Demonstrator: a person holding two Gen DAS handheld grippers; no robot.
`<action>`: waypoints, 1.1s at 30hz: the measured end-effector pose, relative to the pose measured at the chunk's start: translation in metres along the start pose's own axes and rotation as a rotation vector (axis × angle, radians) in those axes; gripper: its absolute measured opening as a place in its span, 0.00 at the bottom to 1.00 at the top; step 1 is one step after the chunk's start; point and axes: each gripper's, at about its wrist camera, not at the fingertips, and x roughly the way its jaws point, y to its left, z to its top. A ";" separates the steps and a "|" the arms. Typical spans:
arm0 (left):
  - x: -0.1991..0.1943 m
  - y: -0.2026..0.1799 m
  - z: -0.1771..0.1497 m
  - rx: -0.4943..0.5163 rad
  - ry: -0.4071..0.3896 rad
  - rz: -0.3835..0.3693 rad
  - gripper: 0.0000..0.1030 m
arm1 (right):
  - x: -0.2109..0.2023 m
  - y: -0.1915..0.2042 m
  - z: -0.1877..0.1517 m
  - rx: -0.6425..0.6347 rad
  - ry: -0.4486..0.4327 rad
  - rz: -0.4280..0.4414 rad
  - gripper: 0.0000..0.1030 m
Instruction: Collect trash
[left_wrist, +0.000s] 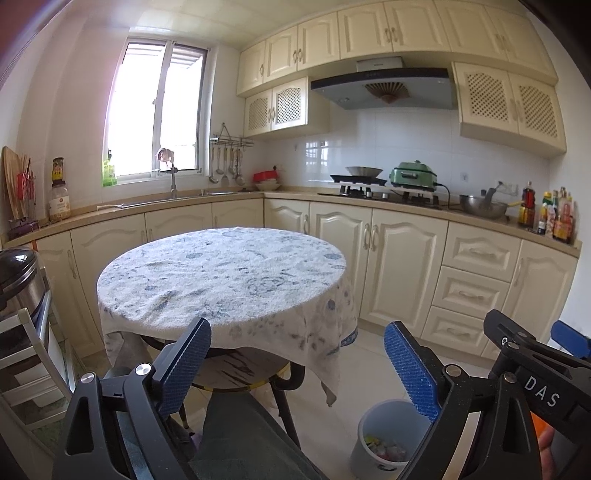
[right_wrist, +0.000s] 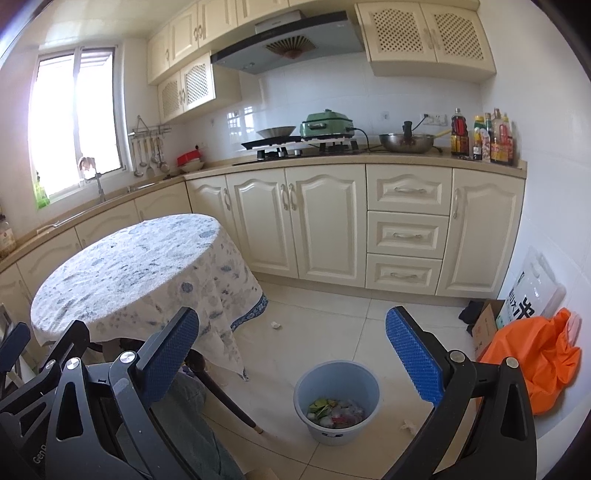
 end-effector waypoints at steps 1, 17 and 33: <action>0.000 0.000 0.000 0.001 0.000 0.000 0.90 | 0.000 0.000 0.000 0.001 0.001 0.001 1.00; 0.001 0.000 0.001 0.000 0.007 -0.002 0.90 | 0.002 -0.003 0.000 -0.001 0.012 0.000 1.00; 0.000 0.003 0.002 -0.016 0.016 0.008 0.90 | 0.004 -0.006 0.001 -0.014 0.023 0.005 1.00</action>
